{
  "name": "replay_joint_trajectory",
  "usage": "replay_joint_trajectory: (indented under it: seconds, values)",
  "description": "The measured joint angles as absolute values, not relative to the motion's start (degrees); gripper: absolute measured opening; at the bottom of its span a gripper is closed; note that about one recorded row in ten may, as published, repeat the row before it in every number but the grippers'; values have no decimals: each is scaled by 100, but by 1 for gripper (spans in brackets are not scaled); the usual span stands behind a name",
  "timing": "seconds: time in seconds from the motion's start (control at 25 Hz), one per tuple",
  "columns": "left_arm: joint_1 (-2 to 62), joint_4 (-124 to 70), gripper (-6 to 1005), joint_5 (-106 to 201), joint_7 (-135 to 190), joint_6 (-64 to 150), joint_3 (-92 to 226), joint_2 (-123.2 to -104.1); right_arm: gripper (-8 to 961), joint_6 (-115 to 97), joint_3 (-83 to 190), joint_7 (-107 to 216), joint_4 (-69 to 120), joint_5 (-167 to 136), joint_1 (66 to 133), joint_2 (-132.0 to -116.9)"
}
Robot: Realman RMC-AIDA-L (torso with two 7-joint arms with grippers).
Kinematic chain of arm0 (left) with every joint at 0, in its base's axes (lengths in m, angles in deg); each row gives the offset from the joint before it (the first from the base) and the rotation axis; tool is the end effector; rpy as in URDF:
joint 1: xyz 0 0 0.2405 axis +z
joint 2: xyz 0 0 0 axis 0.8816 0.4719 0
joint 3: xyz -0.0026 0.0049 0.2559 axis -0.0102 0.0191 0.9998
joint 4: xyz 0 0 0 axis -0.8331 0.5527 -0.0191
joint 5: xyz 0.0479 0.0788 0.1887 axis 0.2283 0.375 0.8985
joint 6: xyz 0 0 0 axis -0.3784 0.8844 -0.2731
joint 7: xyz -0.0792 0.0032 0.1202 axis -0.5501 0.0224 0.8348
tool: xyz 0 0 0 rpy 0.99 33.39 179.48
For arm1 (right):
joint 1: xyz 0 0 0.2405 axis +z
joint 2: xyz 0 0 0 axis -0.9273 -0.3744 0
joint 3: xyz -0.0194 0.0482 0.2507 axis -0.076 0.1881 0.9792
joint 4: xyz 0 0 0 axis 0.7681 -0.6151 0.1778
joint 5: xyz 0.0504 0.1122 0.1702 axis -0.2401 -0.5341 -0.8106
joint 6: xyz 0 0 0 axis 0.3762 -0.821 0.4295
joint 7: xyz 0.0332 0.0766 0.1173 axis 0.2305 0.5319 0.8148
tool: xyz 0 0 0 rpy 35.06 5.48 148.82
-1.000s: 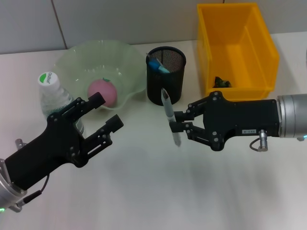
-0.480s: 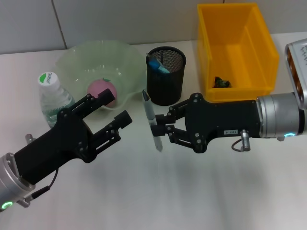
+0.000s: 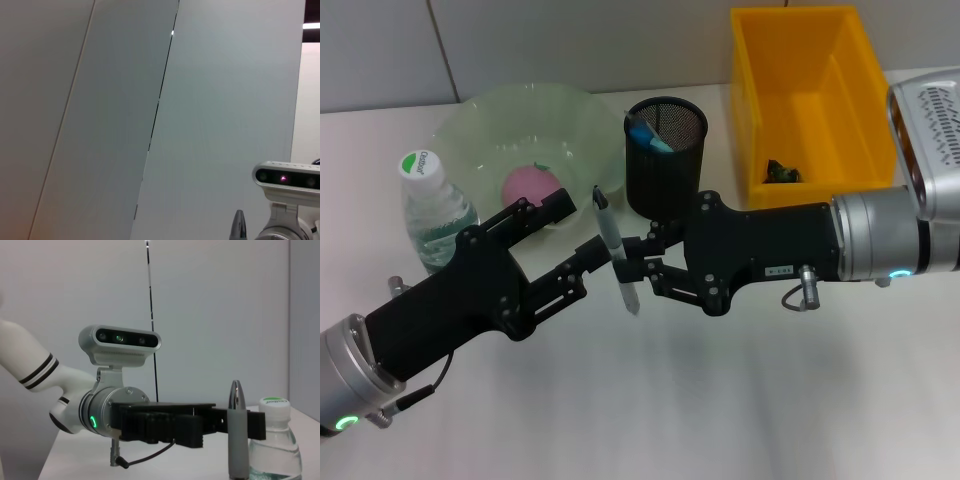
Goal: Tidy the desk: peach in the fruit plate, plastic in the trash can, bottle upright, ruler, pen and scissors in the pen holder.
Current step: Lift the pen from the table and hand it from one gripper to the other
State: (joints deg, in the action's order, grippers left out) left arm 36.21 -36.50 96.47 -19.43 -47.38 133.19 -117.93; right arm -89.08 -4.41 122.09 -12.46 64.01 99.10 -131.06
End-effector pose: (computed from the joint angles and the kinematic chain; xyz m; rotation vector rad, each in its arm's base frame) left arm -0.2402 0.2697 -0.0419 -2.4256 -0.4123 -1.3993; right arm 0.1899 0.3269 -0.0321 -2.9054 0.1197 0.8658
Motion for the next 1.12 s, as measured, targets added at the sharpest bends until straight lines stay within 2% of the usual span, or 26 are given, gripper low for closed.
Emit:
replay_joint_trajectory:
  seconds: [1.12]
  values:
    - [3565, -3671, 649, 9656, -1871, -4564, 13537, -11794, 140, -8691, -651, 12266, -1036, 6471, 10180, -13088]
